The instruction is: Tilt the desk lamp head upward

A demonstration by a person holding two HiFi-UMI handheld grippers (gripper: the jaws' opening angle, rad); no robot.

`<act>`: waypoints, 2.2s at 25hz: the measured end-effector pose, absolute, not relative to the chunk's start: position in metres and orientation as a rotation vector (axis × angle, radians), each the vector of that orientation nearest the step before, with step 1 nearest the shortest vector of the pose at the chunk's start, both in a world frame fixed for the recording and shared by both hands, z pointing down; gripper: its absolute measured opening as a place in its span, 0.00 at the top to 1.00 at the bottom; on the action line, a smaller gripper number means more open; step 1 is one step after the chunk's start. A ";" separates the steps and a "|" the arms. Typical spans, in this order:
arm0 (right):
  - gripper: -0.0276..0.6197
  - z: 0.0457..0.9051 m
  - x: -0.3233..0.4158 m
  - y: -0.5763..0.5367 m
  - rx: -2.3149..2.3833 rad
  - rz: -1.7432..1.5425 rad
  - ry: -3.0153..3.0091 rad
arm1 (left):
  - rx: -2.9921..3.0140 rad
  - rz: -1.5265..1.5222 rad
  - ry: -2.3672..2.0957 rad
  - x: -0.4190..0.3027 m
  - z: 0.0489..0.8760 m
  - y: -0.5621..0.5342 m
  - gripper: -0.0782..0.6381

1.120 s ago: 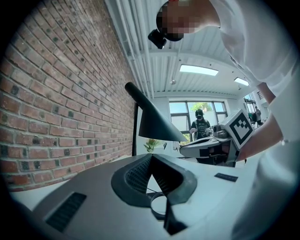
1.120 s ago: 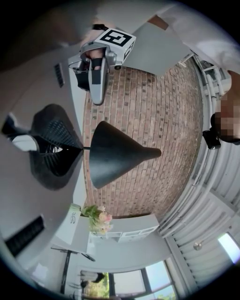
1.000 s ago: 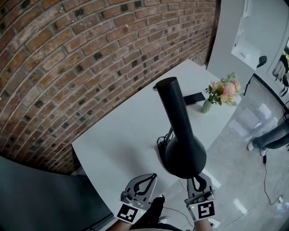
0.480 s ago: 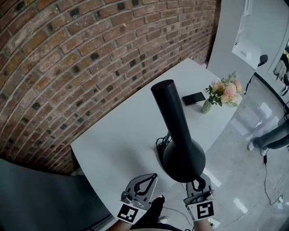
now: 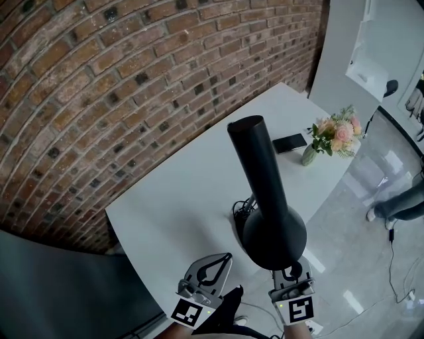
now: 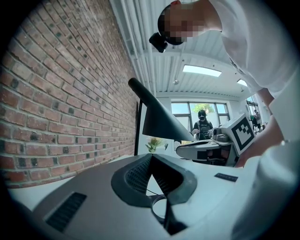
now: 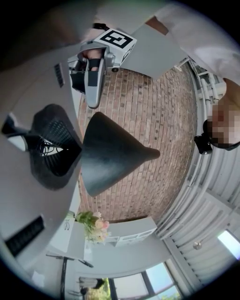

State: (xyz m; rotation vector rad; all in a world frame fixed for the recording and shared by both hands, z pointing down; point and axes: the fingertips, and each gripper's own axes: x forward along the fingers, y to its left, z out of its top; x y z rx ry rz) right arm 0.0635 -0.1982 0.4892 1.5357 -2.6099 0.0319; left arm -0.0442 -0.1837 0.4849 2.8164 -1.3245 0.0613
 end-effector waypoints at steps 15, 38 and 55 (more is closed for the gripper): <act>0.94 0.480 0.061 -0.198 1.551 -0.003 -2.651 | 2.824 0.060 -1.328 -0.048 0.479 -0.178 0.88; 0.94 0.474 0.059 -0.193 1.516 0.039 -2.687 | 2.819 0.046 -1.314 -0.047 0.480 -0.176 0.88; 0.94 0.471 0.062 -0.191 1.510 0.026 -2.663 | 2.820 0.020 -1.310 -0.041 0.474 -0.172 0.88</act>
